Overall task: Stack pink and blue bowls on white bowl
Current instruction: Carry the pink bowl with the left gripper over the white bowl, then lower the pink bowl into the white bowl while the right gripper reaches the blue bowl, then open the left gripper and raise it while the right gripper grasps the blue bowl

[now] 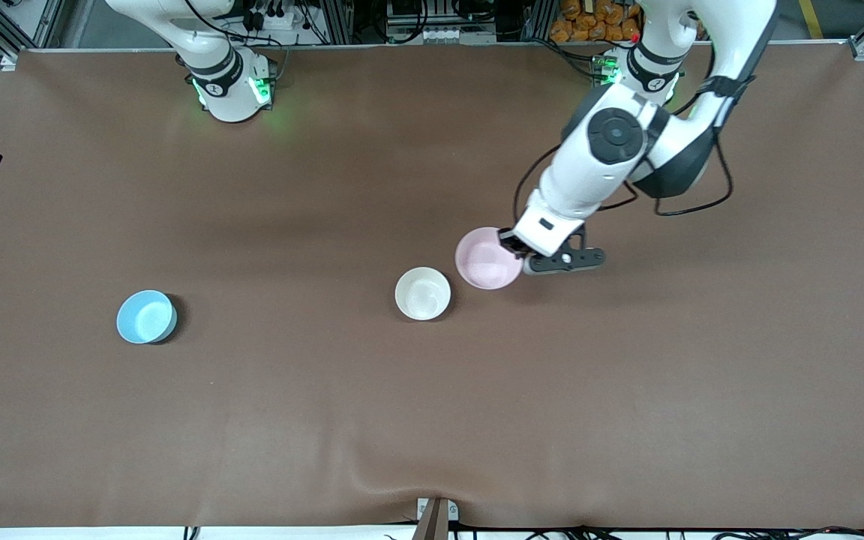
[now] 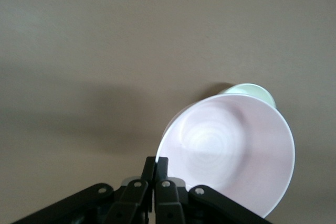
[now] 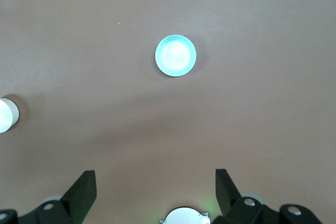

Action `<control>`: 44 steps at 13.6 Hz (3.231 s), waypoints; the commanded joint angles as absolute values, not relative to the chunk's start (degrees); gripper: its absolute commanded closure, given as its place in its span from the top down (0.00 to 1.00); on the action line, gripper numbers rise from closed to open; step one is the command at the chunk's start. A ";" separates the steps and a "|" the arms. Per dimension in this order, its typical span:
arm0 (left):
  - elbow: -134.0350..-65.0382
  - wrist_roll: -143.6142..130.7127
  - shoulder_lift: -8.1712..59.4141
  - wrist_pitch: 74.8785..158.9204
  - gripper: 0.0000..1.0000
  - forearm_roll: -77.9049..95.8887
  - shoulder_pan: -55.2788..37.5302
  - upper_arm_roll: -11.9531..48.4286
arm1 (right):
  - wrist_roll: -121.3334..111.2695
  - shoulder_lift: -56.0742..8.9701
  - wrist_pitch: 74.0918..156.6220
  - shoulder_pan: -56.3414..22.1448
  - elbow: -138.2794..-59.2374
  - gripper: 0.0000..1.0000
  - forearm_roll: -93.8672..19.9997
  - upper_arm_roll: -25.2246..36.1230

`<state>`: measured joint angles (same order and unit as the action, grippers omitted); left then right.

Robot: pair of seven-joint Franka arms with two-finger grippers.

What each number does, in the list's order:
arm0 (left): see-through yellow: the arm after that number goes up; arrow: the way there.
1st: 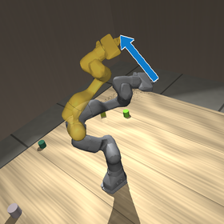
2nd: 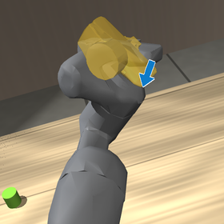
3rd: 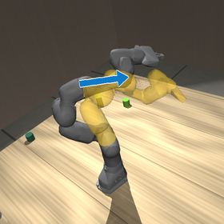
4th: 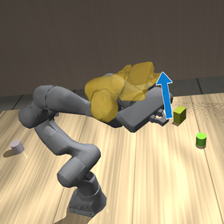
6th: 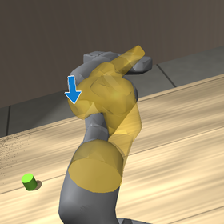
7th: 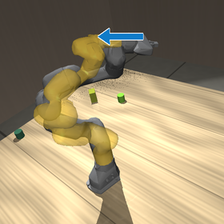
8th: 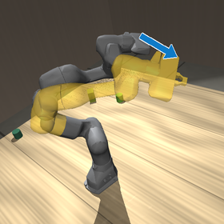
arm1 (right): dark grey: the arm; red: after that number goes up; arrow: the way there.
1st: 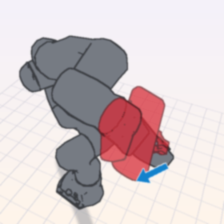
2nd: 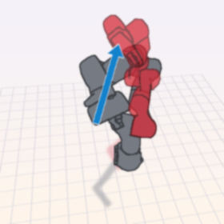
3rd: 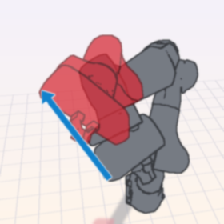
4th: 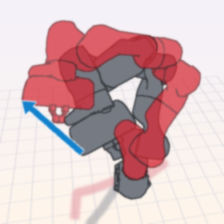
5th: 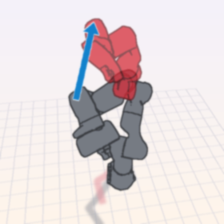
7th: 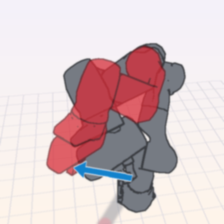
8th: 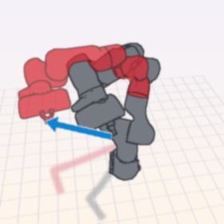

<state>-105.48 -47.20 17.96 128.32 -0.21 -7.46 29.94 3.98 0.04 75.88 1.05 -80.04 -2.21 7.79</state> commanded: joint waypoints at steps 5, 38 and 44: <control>-96.25 -61.85 28.29 129.90 0.00 -5.78 -14.76 29.44 | 3.52 0.09 75.32 1.76 -79.63 1.00 -2.90 7.47; -89.56 -80.25 36.32 129.57 1.00 -24.26 -18.03 29.18 | -25.83 -36.91 112.21 8.70 -94.47 1.00 -6.06 7.38; -89.47 -66.73 26.29 117.62 1.00 -18.91 -12.40 29.88 | -26.10 -36.91 118.56 9.49 -97.91 0.94 -6.42 7.38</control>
